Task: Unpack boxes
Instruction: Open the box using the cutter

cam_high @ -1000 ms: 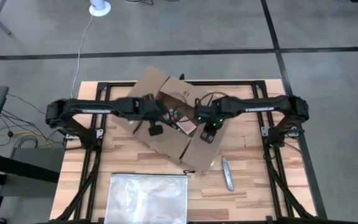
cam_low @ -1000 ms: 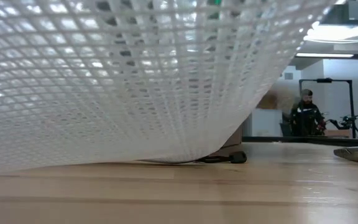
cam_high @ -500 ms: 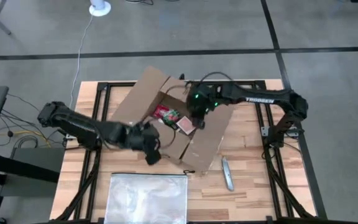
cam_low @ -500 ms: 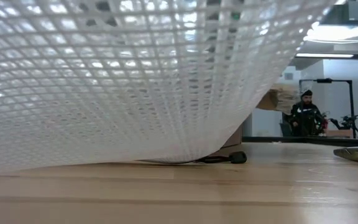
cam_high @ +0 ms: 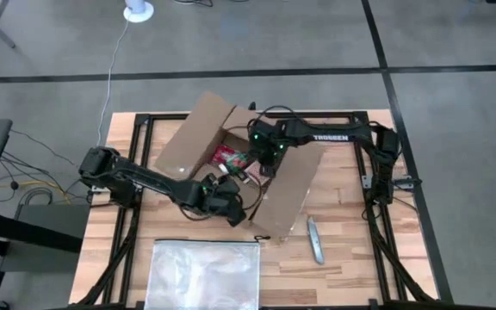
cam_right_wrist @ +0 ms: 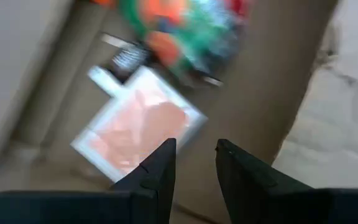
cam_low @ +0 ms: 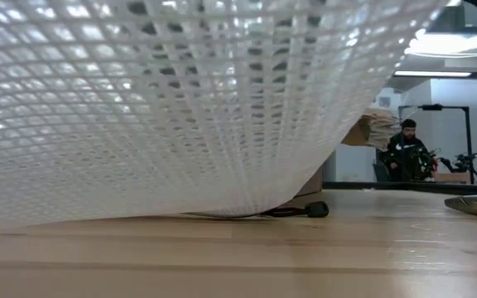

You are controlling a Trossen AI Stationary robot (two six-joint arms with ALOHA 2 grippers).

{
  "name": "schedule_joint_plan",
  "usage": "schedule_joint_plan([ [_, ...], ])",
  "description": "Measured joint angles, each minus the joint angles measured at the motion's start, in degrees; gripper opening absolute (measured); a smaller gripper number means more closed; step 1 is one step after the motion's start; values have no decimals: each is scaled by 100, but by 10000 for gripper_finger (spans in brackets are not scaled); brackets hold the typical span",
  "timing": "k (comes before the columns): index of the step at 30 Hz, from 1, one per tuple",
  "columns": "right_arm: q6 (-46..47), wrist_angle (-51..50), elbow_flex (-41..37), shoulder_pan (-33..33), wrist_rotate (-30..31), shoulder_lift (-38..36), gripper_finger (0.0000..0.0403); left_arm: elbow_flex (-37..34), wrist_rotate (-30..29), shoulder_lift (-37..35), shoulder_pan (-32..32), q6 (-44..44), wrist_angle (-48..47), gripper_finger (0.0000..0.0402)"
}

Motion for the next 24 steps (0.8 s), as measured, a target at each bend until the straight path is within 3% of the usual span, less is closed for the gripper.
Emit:
schedule_joint_plan([
  [10, -1220, 434, 25, -481, 1683, -732, 102, -701, -90, -303, -396, -659, -3, 0],
  [15, -1614, 648, -29, -930, 2612, -807, 102, -730, 354, -504, -536, -551, -291, 0],
  [17, -1559, 625, -18, -1162, 2496, -831, 102, -751, 407, -540, -592, -540, -398, 0],
  [24, -897, 350, -372, -1879, 1221, -679, 102, -752, 353, -579, -633, -367, -422, 0],
])
